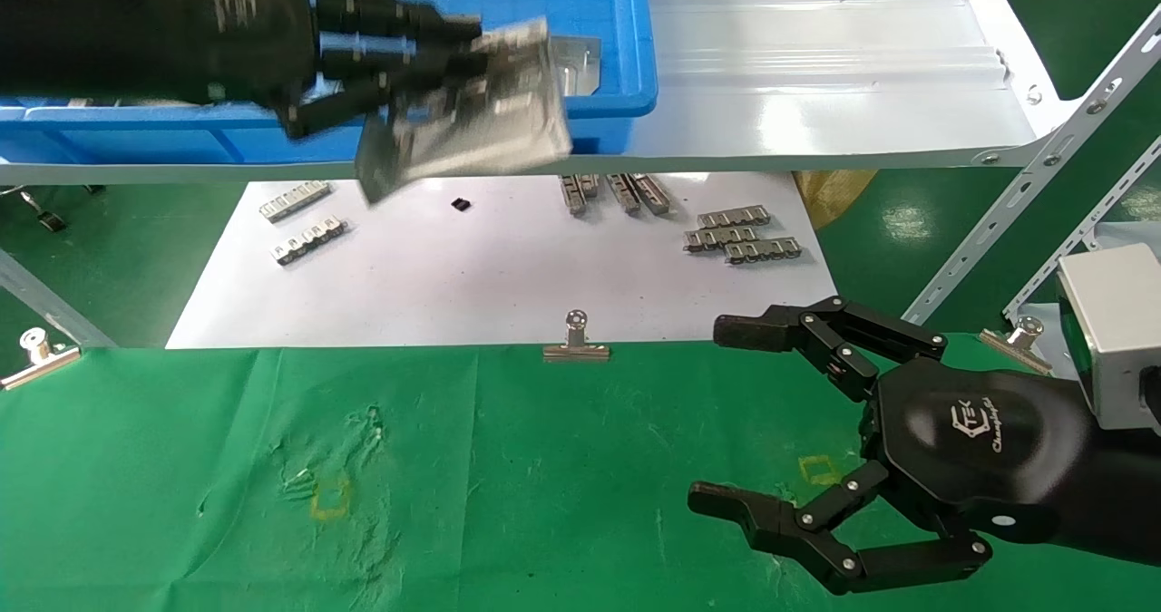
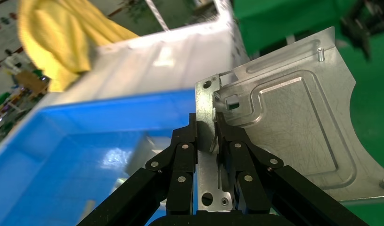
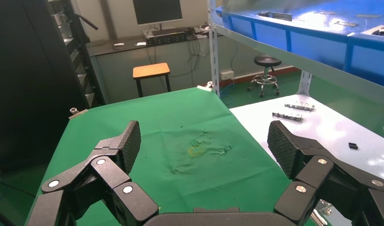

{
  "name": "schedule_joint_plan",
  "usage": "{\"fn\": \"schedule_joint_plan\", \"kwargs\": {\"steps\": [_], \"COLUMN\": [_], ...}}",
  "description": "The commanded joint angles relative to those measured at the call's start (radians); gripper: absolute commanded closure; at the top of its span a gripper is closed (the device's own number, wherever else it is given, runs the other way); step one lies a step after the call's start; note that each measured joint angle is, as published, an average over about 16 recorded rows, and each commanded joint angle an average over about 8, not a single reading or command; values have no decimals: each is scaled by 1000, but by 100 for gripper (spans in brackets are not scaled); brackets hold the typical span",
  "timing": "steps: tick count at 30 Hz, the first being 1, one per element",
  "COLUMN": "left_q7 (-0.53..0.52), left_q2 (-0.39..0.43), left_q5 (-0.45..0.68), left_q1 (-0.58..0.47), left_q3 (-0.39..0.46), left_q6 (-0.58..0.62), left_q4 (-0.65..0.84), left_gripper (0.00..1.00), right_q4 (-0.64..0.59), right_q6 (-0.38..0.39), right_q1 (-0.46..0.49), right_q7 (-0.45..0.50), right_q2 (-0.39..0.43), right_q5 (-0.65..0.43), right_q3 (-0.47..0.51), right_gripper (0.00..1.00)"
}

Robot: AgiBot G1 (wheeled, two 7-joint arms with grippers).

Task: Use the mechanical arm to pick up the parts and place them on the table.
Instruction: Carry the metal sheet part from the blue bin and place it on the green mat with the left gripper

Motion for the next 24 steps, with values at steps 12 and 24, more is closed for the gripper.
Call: {"fn": "schedule_joint_plan", "kwargs": {"steps": [12,24], "left_q7": [159,546], "left_q2": [-276,-246], "left_q5": [-189,-115], "left_q1": [249,381], "left_q3": [227,336], "left_q6": [-7,-48], "left_q4": [-414,-186], "left_gripper": [100,100], "right_q4": [0,0], "right_q6": [0,0], "right_q1": [0,0], "right_q7": [0,0], "right_q2": [0,0], "right_q5": [0,0], "right_q3": [0,0], "right_gripper": [0,0]}}
